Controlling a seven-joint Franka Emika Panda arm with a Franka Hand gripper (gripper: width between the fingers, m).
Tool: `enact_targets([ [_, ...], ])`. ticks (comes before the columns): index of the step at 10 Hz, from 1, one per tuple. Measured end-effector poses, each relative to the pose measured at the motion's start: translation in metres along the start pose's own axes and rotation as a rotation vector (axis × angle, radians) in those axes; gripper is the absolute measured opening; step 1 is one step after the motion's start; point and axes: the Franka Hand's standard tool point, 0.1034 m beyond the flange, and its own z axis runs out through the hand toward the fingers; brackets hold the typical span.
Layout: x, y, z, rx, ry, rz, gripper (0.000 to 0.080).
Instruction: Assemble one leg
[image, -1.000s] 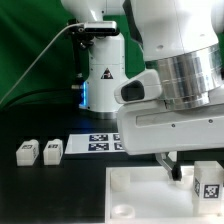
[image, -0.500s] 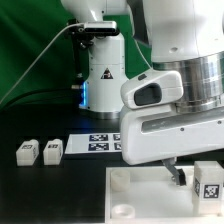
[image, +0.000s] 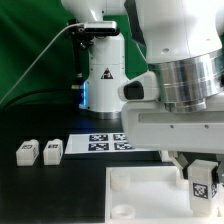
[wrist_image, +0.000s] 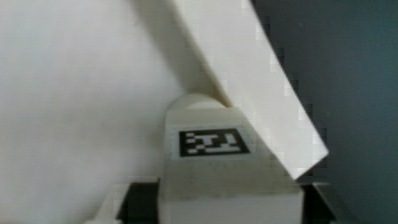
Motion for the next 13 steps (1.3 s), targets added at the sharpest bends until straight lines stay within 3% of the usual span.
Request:
enact_targets([
  [1,-0.005,-0.001,0.002,0.015,0.027,0.230,0.0300],
  [3,-0.009,-0.006,0.004,0.076,0.032,0.608,0.0300],
  [5,-0.009,-0.008,0.004,0.082,0.022,0.767,0.0300],
  [8,-0.009,-0.006,0.004,0.078,0.026,0.679,0.0370],
  [9,-0.006,-0.002,0.004,0.063,0.025,0.539,0.0571],
  [10,-0.002,0.004,0.004,0.047,0.019,0.362,0.0627],
  [13,-0.001,0.006,0.004,0.035,0.019,0.023,0.0647],
])
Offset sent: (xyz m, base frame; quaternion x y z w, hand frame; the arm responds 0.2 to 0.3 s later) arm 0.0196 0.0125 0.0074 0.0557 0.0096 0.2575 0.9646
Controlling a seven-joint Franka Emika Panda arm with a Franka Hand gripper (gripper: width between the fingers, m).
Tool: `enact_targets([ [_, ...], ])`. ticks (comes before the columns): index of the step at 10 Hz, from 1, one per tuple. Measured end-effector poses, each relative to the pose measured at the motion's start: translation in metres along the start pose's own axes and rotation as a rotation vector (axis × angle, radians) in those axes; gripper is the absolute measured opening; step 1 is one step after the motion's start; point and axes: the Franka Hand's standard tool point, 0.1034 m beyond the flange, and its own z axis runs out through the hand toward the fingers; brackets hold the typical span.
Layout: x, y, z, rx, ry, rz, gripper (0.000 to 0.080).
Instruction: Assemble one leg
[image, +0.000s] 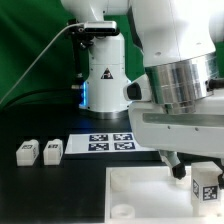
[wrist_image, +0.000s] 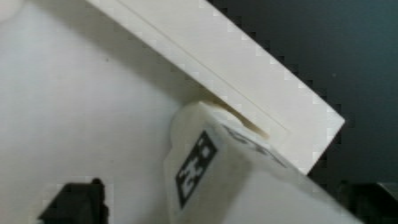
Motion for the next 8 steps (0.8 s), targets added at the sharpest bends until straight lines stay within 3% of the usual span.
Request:
enact_targets([
  [1,-0.001,0.000,0.000,-0.010,-0.005,-0.098,0.0649],
  [2,-0.006,-0.002,-0.004,-0.081,-0.039,-0.337,0.0649],
  [3,-0.003,-0.010,-0.009,-0.103,-0.035,-0.510,0.0649],
  [5,-0.003,-0.009,-0.004,-0.143,-0.077,-0.866,0.0649],
  [8,-0.002,-0.008,-0.002,-0.143,-0.076,-0.834,0.0626],
])
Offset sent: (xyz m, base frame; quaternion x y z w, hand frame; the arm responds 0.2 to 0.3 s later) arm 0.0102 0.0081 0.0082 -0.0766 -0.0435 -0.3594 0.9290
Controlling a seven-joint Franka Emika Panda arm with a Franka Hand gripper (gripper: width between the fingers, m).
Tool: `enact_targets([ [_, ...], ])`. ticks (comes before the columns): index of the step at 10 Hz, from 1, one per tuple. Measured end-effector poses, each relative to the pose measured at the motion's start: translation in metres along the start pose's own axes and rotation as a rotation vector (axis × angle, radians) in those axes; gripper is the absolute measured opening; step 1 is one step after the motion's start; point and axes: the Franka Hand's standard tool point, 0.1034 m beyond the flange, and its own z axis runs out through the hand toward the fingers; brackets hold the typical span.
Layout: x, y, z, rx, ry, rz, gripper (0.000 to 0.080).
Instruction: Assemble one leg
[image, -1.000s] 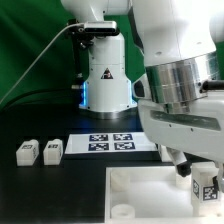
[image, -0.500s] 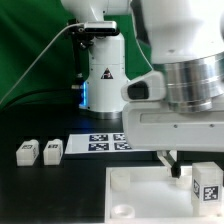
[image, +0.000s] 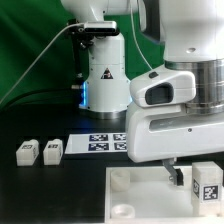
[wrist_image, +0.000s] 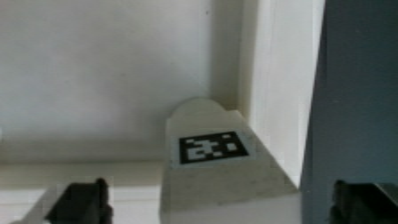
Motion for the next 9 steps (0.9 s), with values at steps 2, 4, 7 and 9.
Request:
enact_targets([
  [2,-0.0003,-0.0015,0.0002,0.004,-0.001,0.178,0.0455],
  [4,-0.0004,-0.0008,0.0003,0.005,-0.002,0.398,0.0292],
  [7,0.0007,-0.0041,0.0008,0.008,0.016,0.898,0.0292],
  [9,0.0019,-0.0021,0.0009,0.069,0.016,1.315,0.0292],
])
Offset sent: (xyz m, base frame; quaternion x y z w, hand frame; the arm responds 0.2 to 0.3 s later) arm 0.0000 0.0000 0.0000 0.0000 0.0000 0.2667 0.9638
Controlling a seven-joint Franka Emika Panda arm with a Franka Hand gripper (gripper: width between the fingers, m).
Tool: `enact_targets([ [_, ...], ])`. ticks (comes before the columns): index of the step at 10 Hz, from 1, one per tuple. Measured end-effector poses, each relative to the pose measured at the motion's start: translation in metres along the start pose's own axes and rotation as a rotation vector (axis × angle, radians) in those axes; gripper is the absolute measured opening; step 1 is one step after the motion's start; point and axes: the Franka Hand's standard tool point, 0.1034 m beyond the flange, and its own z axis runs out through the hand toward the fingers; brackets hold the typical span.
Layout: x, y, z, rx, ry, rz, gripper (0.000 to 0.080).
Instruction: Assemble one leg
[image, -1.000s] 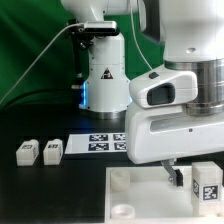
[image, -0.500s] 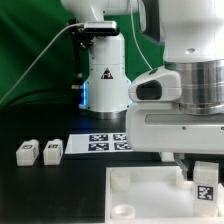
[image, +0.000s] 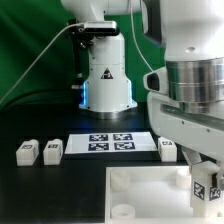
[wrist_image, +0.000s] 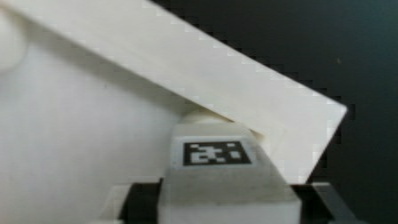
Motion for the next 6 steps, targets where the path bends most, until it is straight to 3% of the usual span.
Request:
enact_targets([
  [4,-0.0004,-0.0019,0.0000,0.014,-0.024,0.378,0.0292],
  [6,-0.0004,-0.0019,0.0001,0.014,-0.023,0.370,0.0292],
])
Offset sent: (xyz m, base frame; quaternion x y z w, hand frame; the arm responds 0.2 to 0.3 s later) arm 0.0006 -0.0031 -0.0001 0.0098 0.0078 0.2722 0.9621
